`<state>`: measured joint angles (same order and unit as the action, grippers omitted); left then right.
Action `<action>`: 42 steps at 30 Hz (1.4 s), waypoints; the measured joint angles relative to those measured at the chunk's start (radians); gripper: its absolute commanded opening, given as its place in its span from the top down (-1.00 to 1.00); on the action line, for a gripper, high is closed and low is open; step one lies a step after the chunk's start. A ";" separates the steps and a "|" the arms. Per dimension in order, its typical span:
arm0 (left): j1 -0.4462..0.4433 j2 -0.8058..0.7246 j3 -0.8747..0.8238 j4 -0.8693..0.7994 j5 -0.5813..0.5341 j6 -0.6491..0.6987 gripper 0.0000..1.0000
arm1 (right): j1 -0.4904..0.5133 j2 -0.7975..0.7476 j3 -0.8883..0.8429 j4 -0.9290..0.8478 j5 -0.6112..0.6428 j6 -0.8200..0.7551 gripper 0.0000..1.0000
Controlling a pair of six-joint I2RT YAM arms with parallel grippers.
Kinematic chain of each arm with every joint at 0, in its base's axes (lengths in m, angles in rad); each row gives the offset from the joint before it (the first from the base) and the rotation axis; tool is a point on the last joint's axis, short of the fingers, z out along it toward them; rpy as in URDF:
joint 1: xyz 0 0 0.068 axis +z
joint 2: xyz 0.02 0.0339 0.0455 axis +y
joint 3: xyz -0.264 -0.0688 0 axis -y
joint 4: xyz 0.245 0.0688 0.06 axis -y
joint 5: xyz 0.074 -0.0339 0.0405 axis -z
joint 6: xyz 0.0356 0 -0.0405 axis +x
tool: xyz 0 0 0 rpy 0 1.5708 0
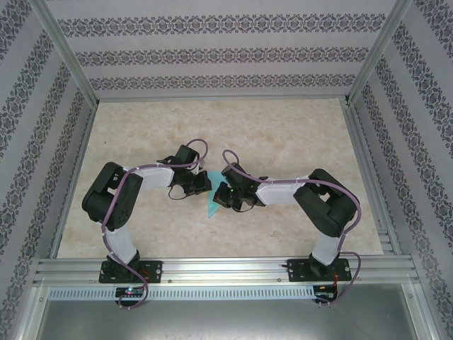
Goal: Fold a paper plane with a square sheet of paper (pick it up from the middle)
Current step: Third fold the triangle at the center of the table.
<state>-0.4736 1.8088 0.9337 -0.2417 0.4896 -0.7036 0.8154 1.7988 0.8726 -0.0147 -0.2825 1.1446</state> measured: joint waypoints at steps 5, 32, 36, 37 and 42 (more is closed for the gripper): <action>0.000 0.000 0.000 0.000 0.001 0.000 0.82 | 0.000 0.000 0.007 0.000 -0.004 -0.013 0.89; 0.003 -0.018 0.000 -0.015 -0.009 -0.008 0.70 | 0.000 0.028 0.029 0.001 -0.016 -0.021 0.42; 0.034 -0.077 -0.013 -0.026 -0.027 -0.019 0.64 | 0.000 0.028 0.031 0.009 -0.022 -0.021 0.33; 0.044 -0.096 -0.018 -0.026 -0.029 -0.021 0.63 | 0.000 0.028 0.031 0.010 -0.023 -0.021 0.31; 0.088 -0.171 -0.056 -0.031 -0.045 -0.031 0.60 | 0.001 0.028 0.031 0.020 -0.027 -0.022 0.21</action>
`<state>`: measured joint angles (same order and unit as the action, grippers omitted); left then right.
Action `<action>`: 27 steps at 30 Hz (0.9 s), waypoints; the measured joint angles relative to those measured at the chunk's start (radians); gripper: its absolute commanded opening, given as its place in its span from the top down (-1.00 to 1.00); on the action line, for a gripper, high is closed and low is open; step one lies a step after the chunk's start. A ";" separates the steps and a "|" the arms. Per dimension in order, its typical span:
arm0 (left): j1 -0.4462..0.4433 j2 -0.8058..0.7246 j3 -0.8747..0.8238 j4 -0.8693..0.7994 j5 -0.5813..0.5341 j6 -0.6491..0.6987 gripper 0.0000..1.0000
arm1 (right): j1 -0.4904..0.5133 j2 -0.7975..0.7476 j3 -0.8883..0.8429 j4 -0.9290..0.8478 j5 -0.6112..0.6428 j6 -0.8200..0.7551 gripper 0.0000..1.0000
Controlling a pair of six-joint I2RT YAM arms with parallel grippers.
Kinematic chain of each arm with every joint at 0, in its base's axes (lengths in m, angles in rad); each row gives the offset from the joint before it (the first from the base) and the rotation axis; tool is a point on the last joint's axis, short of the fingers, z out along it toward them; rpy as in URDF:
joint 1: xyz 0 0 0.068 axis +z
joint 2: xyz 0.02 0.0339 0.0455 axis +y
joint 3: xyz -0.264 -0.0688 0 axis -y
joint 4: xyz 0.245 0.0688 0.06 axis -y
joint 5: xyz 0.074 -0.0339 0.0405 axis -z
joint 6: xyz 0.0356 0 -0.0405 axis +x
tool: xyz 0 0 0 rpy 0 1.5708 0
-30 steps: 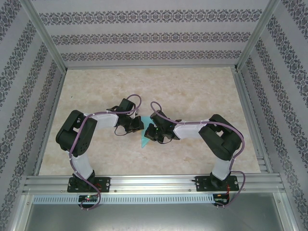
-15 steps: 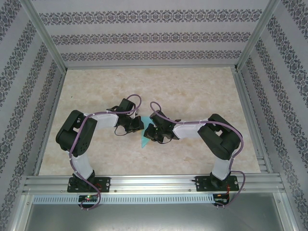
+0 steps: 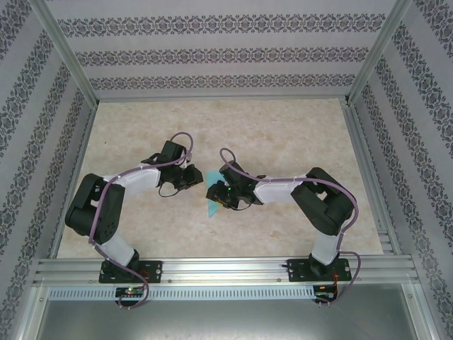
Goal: Fold a paper plane with a square sheet of paper (pick it up from the middle)
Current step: Third fold the triangle at the center of the table.
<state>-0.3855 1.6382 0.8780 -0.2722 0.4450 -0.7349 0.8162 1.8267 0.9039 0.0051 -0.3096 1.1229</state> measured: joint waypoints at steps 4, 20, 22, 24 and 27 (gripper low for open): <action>0.005 -0.010 -0.016 -0.008 -0.002 0.000 0.59 | 0.000 0.000 0.000 0.003 0.000 0.000 0.20; -0.013 -0.024 -0.064 -0.002 0.086 0.002 0.83 | 0.000 -0.006 -0.020 -0.013 0.028 -0.028 0.85; -0.025 -0.024 -0.069 0.002 0.094 0.001 0.86 | -0.001 -0.006 -0.024 -0.015 0.031 -0.026 0.91; -0.045 -0.024 -0.073 0.008 0.103 0.001 0.89 | -0.001 -0.007 -0.024 -0.016 0.032 -0.026 0.96; -0.072 -0.024 -0.077 0.020 0.114 0.000 0.95 | -0.001 -0.007 -0.024 -0.016 0.032 -0.026 0.99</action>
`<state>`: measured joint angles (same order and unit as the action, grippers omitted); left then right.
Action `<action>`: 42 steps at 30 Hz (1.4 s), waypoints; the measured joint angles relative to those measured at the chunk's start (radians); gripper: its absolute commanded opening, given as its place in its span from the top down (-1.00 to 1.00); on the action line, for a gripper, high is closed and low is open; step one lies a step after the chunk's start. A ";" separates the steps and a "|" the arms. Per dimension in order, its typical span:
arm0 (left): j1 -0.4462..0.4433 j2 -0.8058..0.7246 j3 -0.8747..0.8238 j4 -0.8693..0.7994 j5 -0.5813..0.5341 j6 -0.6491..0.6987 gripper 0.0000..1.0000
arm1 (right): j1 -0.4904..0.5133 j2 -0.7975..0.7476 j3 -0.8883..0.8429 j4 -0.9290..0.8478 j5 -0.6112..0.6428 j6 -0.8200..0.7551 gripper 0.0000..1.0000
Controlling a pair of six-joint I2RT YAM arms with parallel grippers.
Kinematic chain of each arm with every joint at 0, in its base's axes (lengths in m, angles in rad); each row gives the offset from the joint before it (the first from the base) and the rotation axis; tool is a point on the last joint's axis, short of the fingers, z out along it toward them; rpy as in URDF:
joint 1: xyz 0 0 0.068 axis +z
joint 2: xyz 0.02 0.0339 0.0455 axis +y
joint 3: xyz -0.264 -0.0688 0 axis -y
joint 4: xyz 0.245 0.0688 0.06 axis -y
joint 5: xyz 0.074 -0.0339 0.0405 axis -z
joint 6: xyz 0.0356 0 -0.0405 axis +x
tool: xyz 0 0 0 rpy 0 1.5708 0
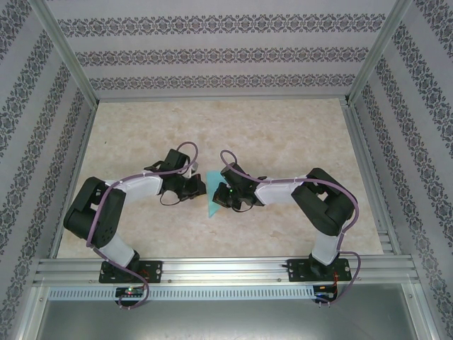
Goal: Fold a paper plane with a square sheet of paper (pick it up from the middle)
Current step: Third fold the triangle at the center of the table.
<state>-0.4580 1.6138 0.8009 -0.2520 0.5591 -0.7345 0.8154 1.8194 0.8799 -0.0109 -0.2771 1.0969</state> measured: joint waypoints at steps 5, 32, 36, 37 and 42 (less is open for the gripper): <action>-0.029 0.005 0.000 0.019 0.010 0.000 1.00 | 0.000 0.000 0.000 0.000 0.000 0.000 1.00; -0.079 0.106 0.047 -0.045 -0.091 0.051 1.00 | -0.014 -0.044 -0.039 0.028 -0.002 -0.056 0.94; -0.087 0.106 0.050 -0.050 -0.108 0.065 1.00 | -0.033 -0.104 -0.061 0.042 -0.002 -0.101 0.94; -0.087 0.106 0.050 -0.050 -0.109 0.068 1.00 | -0.035 -0.119 -0.070 0.047 -0.002 -0.109 0.94; -0.089 0.106 0.051 -0.053 -0.114 0.073 1.00 | -0.044 -0.136 -0.106 0.077 -0.013 -0.137 0.94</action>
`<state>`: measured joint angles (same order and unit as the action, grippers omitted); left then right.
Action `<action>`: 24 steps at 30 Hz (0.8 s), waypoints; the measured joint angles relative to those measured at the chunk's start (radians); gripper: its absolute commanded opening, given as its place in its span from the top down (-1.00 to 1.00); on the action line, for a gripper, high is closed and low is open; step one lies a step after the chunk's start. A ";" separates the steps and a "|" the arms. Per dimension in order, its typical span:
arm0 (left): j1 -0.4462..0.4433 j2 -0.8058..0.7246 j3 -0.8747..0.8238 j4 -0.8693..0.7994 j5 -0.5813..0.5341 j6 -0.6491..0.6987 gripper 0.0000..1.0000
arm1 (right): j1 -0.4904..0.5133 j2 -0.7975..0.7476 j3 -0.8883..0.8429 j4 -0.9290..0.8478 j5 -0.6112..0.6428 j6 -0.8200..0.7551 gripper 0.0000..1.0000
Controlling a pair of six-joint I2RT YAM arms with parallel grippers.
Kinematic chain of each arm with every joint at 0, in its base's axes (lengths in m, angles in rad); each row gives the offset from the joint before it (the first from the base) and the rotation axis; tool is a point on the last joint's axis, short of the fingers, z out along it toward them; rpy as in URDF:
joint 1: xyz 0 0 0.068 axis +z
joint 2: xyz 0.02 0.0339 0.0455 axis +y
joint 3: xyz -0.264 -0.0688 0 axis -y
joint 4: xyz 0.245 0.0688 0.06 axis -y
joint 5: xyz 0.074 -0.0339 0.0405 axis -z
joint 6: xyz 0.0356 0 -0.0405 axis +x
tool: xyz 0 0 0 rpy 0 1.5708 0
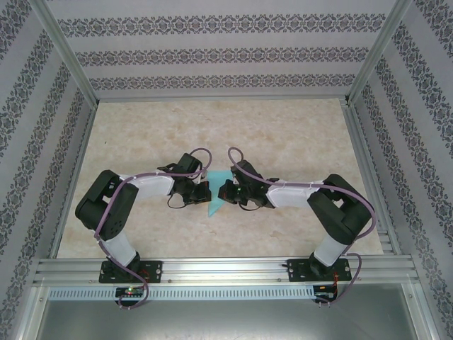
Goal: Fold a paper plane with a square sheet of paper (pick it up from the middle)
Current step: Third fold the triangle at the center of the table.
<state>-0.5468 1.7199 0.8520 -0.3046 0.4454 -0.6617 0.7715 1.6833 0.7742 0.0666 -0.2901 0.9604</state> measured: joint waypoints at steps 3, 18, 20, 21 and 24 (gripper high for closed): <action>-0.010 0.000 0.008 -0.012 -0.018 0.002 1.00 | -0.002 0.013 -0.007 0.019 -0.015 -0.014 0.96; -0.045 0.013 0.068 -0.104 -0.135 0.068 1.00 | -0.070 0.089 -0.013 0.055 -0.061 -0.029 0.97; -0.045 0.016 0.072 -0.108 -0.144 0.075 1.00 | -0.090 0.089 -0.017 0.062 -0.064 -0.027 0.96; -0.045 0.017 0.074 -0.109 -0.147 0.077 1.00 | -0.100 0.089 -0.017 0.062 -0.065 -0.024 0.96; -0.045 0.018 0.076 -0.109 -0.153 0.080 1.00 | -0.126 0.089 -0.017 0.061 -0.065 -0.015 0.97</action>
<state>-0.5922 1.7374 0.9279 -0.4133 0.2928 -0.5819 0.6460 1.7718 0.7570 0.1280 -0.3550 0.9455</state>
